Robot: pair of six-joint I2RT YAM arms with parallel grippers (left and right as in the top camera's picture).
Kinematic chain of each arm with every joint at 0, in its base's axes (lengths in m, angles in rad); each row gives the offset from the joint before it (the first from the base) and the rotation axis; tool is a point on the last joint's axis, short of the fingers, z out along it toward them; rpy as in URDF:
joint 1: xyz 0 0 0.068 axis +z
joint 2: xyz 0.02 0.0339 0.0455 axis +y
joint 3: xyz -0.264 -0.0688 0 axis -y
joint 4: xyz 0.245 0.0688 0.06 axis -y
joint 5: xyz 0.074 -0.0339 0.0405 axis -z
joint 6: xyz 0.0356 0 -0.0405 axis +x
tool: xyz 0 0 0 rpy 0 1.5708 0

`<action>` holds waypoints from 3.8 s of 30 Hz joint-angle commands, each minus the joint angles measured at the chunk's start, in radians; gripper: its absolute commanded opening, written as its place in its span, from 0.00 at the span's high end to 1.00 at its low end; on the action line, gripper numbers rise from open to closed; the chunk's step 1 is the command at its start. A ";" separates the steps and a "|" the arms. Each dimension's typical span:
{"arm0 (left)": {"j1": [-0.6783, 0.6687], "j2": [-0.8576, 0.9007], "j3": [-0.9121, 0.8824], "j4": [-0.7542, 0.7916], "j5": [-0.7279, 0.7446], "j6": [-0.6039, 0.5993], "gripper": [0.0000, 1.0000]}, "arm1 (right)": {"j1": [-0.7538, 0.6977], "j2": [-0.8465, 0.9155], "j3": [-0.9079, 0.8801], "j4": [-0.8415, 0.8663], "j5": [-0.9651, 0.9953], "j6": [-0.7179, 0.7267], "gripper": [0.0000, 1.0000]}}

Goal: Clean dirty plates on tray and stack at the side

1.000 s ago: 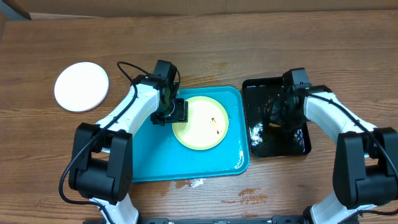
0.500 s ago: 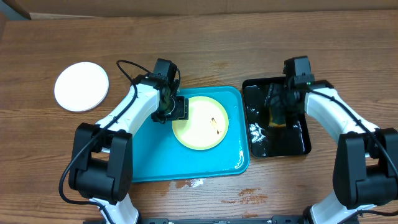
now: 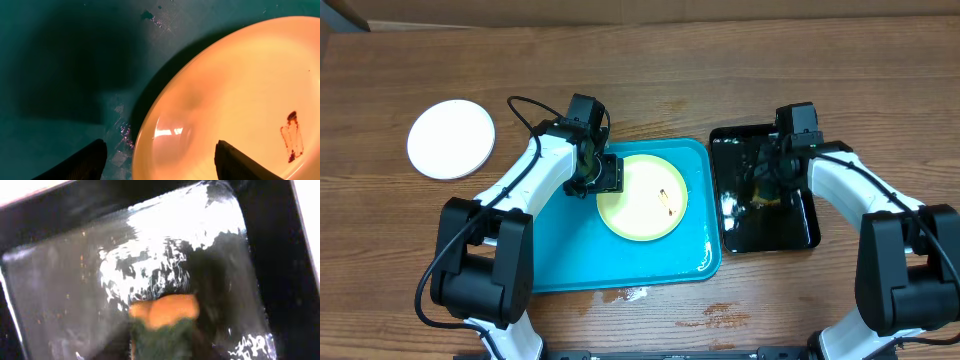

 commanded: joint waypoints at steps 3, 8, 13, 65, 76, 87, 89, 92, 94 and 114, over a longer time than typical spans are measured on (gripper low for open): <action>-0.001 0.014 0.010 0.002 -0.007 -0.006 0.28 | 0.003 -0.043 0.069 -0.082 -0.030 -0.006 0.22; -0.001 0.039 0.010 0.016 -0.007 -0.006 0.28 | 0.003 -0.015 0.040 -0.125 -0.030 -0.006 0.22; -0.001 0.085 0.010 0.016 -0.006 -0.006 0.29 | 0.003 0.008 -0.022 -0.055 -0.026 -0.006 0.39; -0.098 -0.081 0.042 0.042 -0.276 -0.116 0.96 | 0.003 -0.098 0.231 -0.474 -0.176 0.028 0.96; -0.118 -0.077 0.038 0.039 -0.313 -0.178 0.96 | 0.003 -0.087 0.244 -0.526 -0.259 0.062 0.96; -0.118 -0.077 0.038 0.033 -0.249 -0.191 0.96 | 0.075 -0.085 0.243 -0.297 -0.586 0.056 0.96; -0.119 -0.074 0.034 0.031 -0.216 -0.191 0.96 | 0.121 -0.082 0.243 -0.246 -0.564 0.060 0.96; -0.119 -0.065 0.015 0.036 -0.208 -0.191 0.96 | 0.211 -0.081 0.243 -0.175 -0.443 0.093 0.96; -0.119 -0.053 0.010 0.040 -0.208 -0.191 0.96 | 0.258 -0.080 0.243 -0.143 -0.368 0.110 0.96; -0.117 0.058 0.010 0.038 -0.164 -0.147 0.96 | 0.491 0.093 0.242 0.134 0.098 0.056 0.96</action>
